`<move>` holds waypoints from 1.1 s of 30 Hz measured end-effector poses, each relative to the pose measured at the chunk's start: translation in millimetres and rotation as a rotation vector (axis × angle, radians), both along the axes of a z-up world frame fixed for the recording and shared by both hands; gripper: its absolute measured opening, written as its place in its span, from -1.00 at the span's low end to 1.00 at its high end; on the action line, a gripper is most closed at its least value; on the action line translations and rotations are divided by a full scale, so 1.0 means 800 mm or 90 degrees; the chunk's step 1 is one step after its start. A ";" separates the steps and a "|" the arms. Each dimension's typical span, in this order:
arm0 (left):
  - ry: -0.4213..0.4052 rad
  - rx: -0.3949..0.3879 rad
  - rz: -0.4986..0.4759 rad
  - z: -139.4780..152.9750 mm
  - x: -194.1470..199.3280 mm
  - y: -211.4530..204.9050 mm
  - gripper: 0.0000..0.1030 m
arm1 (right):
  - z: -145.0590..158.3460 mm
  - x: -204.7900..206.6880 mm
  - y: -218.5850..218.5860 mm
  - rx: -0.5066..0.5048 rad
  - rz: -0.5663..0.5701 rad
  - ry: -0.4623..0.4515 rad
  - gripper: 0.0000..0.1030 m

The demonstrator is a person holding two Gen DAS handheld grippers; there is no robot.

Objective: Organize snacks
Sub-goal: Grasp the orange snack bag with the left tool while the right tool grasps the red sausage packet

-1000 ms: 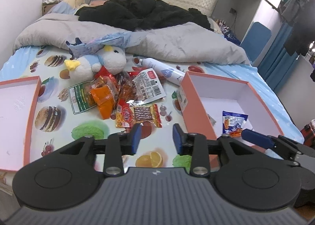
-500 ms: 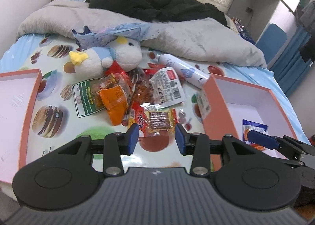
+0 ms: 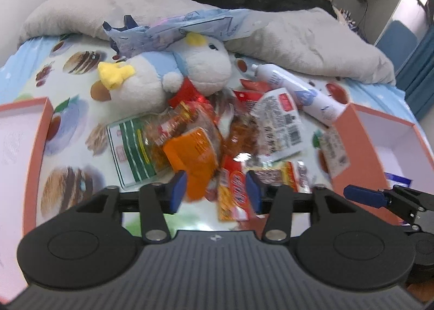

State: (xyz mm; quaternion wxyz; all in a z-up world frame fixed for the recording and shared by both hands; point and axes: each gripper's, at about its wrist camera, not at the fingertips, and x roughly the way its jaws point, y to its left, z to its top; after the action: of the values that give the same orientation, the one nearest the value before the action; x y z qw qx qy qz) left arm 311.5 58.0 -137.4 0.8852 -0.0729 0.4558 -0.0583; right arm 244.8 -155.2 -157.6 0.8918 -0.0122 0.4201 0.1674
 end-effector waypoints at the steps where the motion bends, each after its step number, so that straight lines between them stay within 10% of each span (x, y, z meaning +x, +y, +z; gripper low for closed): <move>1: 0.000 0.007 -0.003 -0.005 0.009 0.003 0.16 | -0.007 0.007 0.004 -0.001 0.002 0.008 0.24; 7: 0.018 0.031 -0.007 -0.040 0.055 0.015 0.22 | -0.045 0.045 0.019 -0.017 0.000 0.034 0.72; 23: 0.040 -0.008 -0.018 -0.101 0.102 0.010 0.18 | -0.118 0.085 0.051 -0.083 0.038 0.048 0.75; 28: 0.032 -0.011 -0.013 -0.104 0.099 0.005 0.12 | -0.114 0.081 0.051 -0.086 0.033 0.034 0.15; 33: 0.033 -0.017 -0.007 -0.101 0.092 0.002 0.04 | -0.110 0.081 0.052 -0.083 0.031 0.046 0.07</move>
State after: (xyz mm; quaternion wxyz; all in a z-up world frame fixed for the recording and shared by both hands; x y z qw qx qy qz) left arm 385.4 60.0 -218.3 0.8715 -0.0839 0.4784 -0.0672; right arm 309.2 -113.7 -245.5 0.8689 -0.0743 0.4617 0.1621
